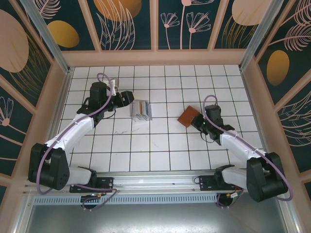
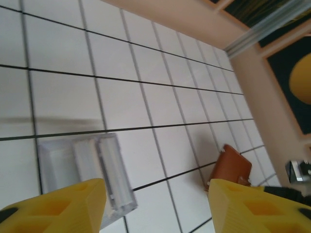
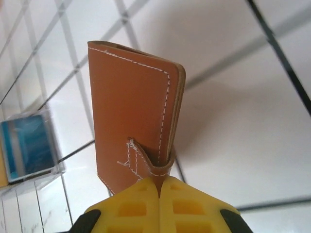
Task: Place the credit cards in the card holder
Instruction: Pick up the card holder from the middle-right of the table, then pass the card holder.
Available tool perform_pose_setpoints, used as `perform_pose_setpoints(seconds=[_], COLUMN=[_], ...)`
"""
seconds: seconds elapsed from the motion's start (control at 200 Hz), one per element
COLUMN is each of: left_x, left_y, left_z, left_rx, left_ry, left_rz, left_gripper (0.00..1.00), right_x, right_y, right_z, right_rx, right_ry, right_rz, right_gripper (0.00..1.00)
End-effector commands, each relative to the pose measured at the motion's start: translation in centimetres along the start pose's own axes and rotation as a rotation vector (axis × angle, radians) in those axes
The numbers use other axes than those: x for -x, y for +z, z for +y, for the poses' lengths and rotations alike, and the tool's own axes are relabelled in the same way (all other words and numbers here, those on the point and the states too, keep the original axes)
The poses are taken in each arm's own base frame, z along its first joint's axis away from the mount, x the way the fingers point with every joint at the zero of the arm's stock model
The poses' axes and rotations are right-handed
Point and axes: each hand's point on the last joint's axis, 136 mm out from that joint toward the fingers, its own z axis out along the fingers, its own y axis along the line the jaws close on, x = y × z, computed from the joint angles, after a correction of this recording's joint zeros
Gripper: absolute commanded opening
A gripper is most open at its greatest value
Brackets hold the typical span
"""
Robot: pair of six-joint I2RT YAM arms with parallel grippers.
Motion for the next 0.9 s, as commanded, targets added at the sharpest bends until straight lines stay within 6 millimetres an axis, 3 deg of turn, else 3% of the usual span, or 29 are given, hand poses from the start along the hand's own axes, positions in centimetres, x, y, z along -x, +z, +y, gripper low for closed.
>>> perform_pose_setpoints(seconds=[0.0,0.12,0.22,0.305,0.425,0.661,0.891], left_x=[1.1,1.2,0.9,0.3,-0.9,-2.3,-2.2], left_y=[-0.3,-0.6,-0.6,-0.9,-1.1,-1.1,-1.4], left_z=[-3.8,-5.3,-6.1,-6.5,-5.4,-3.9,-4.7], left_rx=[-0.183,-0.278,-0.324,-0.351,-0.299,-0.206,-0.250], left_ry=[0.063,0.030,-0.017,-0.049,-0.123,-0.448,-0.580], left_rz=[-0.016,-0.021,0.013,0.043,0.081,0.135,0.139], left_gripper=[0.61,0.64,0.66,0.68,0.69,0.71,0.70], right_x=[1.2,-0.5,-2.0,-1.8,-2.6,-2.1,-0.9], right_y=[-0.8,-1.3,-2.4,-3.7,-5.3,-5.2,-5.3], right_z=[5.7,10.1,12.9,14.1,15.6,18.1,21.5], right_rx=[0.099,0.114,0.127,0.139,0.245,0.227,0.236], right_ry=[-0.409,-0.851,-1.190,-1.330,-1.489,-1.586,-1.491], right_rz=[-0.019,-0.082,-0.248,-0.405,-0.557,-0.662,-0.822], right_gripper=[0.00,0.00,0.00,0.00,0.00,0.00,0.00])
